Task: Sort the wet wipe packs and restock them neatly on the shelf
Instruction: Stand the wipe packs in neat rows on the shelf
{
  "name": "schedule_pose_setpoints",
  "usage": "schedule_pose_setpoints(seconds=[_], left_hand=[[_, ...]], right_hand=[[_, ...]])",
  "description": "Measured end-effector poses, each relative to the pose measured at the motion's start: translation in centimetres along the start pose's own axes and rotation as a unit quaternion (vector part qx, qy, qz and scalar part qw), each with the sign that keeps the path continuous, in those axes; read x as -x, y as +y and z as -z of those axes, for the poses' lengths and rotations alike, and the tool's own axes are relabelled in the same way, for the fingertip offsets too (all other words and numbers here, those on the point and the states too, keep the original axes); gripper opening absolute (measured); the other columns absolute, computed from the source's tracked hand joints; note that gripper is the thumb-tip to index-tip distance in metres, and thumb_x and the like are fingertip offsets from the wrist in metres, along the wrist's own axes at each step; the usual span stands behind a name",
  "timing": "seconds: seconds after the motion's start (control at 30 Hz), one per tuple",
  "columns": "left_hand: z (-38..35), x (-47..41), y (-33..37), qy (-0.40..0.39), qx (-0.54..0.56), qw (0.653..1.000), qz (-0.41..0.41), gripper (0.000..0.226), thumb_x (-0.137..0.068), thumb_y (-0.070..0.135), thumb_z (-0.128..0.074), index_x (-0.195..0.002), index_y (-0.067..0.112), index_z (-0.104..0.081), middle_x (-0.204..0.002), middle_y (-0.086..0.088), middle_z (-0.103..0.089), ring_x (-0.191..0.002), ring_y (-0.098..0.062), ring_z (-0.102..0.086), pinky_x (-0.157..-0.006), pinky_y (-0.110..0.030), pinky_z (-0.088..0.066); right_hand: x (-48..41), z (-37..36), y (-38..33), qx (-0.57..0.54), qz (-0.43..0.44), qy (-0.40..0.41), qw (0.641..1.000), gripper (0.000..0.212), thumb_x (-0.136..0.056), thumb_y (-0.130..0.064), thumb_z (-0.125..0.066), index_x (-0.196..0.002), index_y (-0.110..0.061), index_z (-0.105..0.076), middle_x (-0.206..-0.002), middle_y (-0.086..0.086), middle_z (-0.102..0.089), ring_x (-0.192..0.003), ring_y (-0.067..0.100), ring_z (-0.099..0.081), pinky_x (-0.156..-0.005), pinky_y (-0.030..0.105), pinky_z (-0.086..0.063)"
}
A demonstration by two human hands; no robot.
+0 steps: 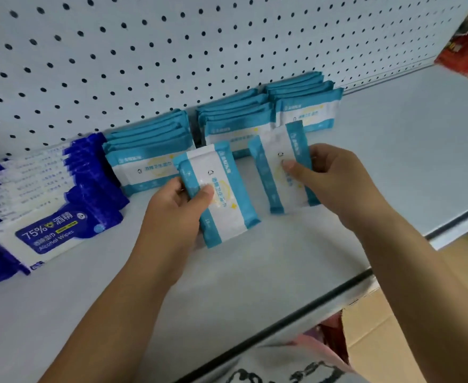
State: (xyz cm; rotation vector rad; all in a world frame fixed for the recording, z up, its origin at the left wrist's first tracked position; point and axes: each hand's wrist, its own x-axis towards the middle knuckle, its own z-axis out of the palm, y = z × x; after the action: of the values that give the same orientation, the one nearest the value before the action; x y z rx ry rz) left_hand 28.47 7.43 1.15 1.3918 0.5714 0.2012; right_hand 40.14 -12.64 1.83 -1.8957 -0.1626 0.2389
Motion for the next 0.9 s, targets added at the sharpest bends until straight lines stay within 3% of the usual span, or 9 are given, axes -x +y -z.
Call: schedule_pose_setpoints(seconds=[0.13, 0.23, 0.3, 0.37, 0.5, 0.67, 0.9], left_hand=[[-1.5, -1.2, 0.2, -0.022, -0.017, 1.0, 0.0, 0.02, -0.097, 0.013, -0.067, -0.114, 0.022, -0.072, -0.107, 0.007, -0.079, -0.102, -0.013, -0.075, -0.087, -0.032, -0.054], [-2.6, -2.1, 0.6, -0.025, -0.015, 1.0, 0.0, 0.018, -0.096, 0.015, -0.069, -0.112, 0.022, -0.072, -0.106, 0.007, -0.079, -0.106, -0.016, -0.073, -0.088, -0.035, -0.052], [-3.3, -2.6, 0.8, -0.025, 0.013, 1.0, 0.002, 0.02, -0.096, 0.012, -0.07, -0.114, 0.02, -0.07, -0.109, 0.003, -0.079, -0.108, -0.02, -0.073, -0.091, -0.04, -0.056], [-3.8, -2.8, 1.0, -0.014, 0.036, 0.999, 0.001, 0.026, -0.094, 0.009, -0.071, -0.119, 0.016, -0.067, -0.113, 0.0, -0.077, -0.106, -0.02, -0.074, -0.083, -0.036, -0.06], [-4.2, -3.0, 1.1, 0.005, 0.065, 0.998, -0.01, 0.032, -0.091, 0.002, -0.074, -0.118, 0.017, -0.064, -0.114, -0.004, -0.075, -0.099, -0.021, -0.076, -0.076, -0.035, -0.063], [-4.2, -3.5, 1.0, 0.008, 0.05, 0.999, -0.01, 0.03, -0.09, 0.003, -0.075, -0.117, 0.015, -0.068, -0.11, -0.004, -0.078, -0.1, -0.021, -0.076, -0.083, -0.042, -0.064], [-5.6, -4.4, 0.9, 0.007, -0.011, 0.999, -0.04, 0.029, -0.087, 0.004, -0.079, -0.107, 0.025, -0.072, -0.103, 0.007, -0.079, -0.097, -0.012, -0.076, -0.092, -0.041, -0.061]], right_hand=[[-4.0, 3.6, -0.1, 0.12, 0.075, 0.11, 0.984, 0.019, -0.086, -0.032, -0.078, -0.095, -0.017, -0.072, -0.085, -0.005, -0.073, -0.075, 0.017, -0.07, -0.069, 0.036, -0.059], [-6.5, 5.4, -1.0, 0.245, 0.148, 0.124, 0.95, 0.011, -0.086, -0.027, -0.075, -0.087, -0.019, -0.067, -0.073, -0.005, -0.062, -0.061, 0.011, -0.051, -0.057, 0.021, -0.04], [-8.3, 6.1, -1.4, 0.345, 0.189, 0.11, 0.913, 0.014, -0.086, -0.028, -0.075, -0.09, -0.016, -0.068, -0.08, 0.005, -0.063, -0.072, 0.02, -0.05, -0.062, 0.029, -0.042], [-9.7, 6.1, -1.5, 0.437, 0.23, 0.084, 0.866, 0.02, -0.085, -0.03, -0.076, -0.096, -0.013, -0.07, -0.089, 0.011, -0.065, -0.088, 0.028, -0.051, -0.075, 0.038, -0.044], [-11.3, 5.5, -1.4, 0.498, 0.27, 0.06, 0.822, 0.031, -0.084, -0.032, -0.078, -0.108, -0.013, -0.071, -0.101, 0.01, -0.065, -0.106, 0.032, -0.05, -0.088, 0.042, -0.038], [-12.6, 5.3, -0.4, 0.472, 0.31, 0.106, 0.818, 0.042, -0.076, -0.031, -0.084, -0.107, -0.01, -0.065, -0.108, 0.008, -0.06, -0.104, 0.03, -0.05, -0.084, 0.039, -0.039], [-12.4, 5.3, 0.4, 0.365, 0.265, 0.103, 0.886, 0.038, -0.083, -0.027, -0.081, -0.109, -0.011, -0.059, -0.108, 0.003, -0.053, -0.082, 0.017, -0.054, -0.08, 0.039, -0.055]])
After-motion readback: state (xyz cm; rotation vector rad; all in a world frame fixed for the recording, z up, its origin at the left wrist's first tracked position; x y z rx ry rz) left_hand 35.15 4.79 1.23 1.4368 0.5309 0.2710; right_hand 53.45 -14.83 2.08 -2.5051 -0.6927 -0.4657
